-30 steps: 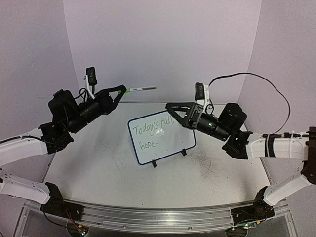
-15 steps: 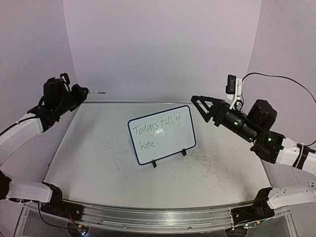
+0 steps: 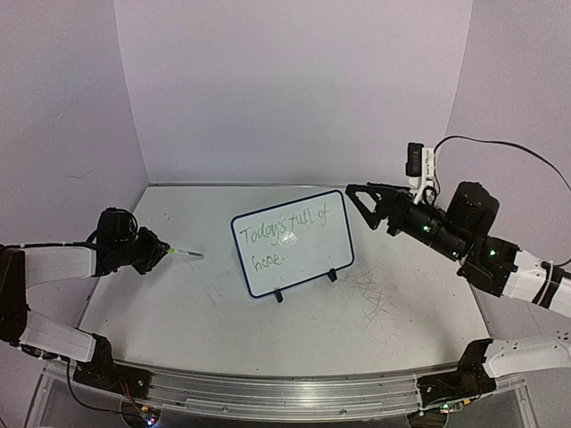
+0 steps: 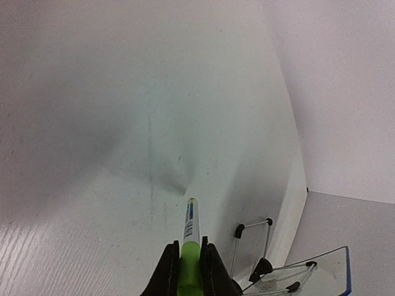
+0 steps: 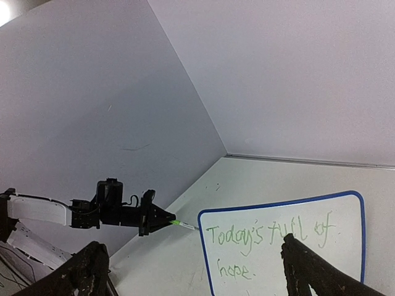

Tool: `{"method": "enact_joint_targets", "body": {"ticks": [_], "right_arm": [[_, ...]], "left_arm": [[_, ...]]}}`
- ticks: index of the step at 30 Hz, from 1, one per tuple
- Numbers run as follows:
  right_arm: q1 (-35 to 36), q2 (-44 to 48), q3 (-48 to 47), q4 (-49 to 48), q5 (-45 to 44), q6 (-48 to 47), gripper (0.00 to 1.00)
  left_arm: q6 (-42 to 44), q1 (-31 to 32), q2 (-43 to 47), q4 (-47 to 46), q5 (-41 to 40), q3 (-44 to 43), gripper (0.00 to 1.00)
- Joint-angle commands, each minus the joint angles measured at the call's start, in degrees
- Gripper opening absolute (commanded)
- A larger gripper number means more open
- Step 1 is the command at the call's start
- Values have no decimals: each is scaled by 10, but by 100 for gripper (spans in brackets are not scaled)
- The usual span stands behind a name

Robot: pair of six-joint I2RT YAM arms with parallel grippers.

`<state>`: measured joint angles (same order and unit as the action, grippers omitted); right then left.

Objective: Write a sentence on the whiteboard
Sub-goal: Place the whiteboard marker in the corner of the board, then reset both arms

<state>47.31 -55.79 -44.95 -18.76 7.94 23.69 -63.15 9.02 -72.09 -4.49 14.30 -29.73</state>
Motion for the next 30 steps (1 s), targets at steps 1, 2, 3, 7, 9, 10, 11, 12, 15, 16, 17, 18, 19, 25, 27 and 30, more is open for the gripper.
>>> {"method": "enact_joint_targets", "body": {"ticks": [1, 2, 3, 7, 9, 10, 11, 12, 15, 16, 17, 18, 19, 25, 27, 30], "right_arm": [[2, 16, -8, -4, -14, -10, 98], [2, 17, -8, -3, -15, -10, 98], [2, 17, -9, -3, -14, -9, 98], [2, 19, -13, 2, -21, -10, 98], [2, 20, -19, 12, -34, -17, 98], [2, 20, -25, 24, -44, -21, 98], [2, 19, -34, 36, -56, -25, 98], [2, 18, -47, 52, -72, -27, 98], [2, 15, -98, 122, -139, -42, 98], [2, 14, -117, 144, -158, -53, 98], [2, 14, -134, 163, -177, -65, 98], [2, 15, -148, 177, -194, -78, 98], [2, 17, -161, 193, -209, -90, 98], [2, 41, -246, 263, -274, -154, 98], [2, 57, -262, 270, -279, -175, 98], [2, 74, -287, 274, -298, -208, 98]], "left_arm": [[-107, -6, -5, -51, -2, 43, 0], [-120, -6, -1, -51, -11, 51, 1], [-133, -6, 3, -50, -20, 62, 3], [-173, -6, 19, -45, -42, 91, 15], [-173, -6, 31, -36, -50, 94, 27], [-172, -6, 40, -28, -54, 94, 34], [-172, -6, 48, -20, -58, 94, 40], [-171, -6, 57, -11, -62, 93, 44], [-157, -6, 93, 25, -77, 77, 56], [-150, -6, 108, 52, -87, 63, 63], [-142, -7, 124, 79, -97, 49, 69], [-131, -7, 139, 105, -109, 33, 74], [-122, -6, 155, 132, -122, 13, 79], [-101, -6, 235, 241, -166, -80, 99], [-36, -7, 247, 244, -169, -126, 99], [116, -6, 236, 213, -129, -219, 99]]}}
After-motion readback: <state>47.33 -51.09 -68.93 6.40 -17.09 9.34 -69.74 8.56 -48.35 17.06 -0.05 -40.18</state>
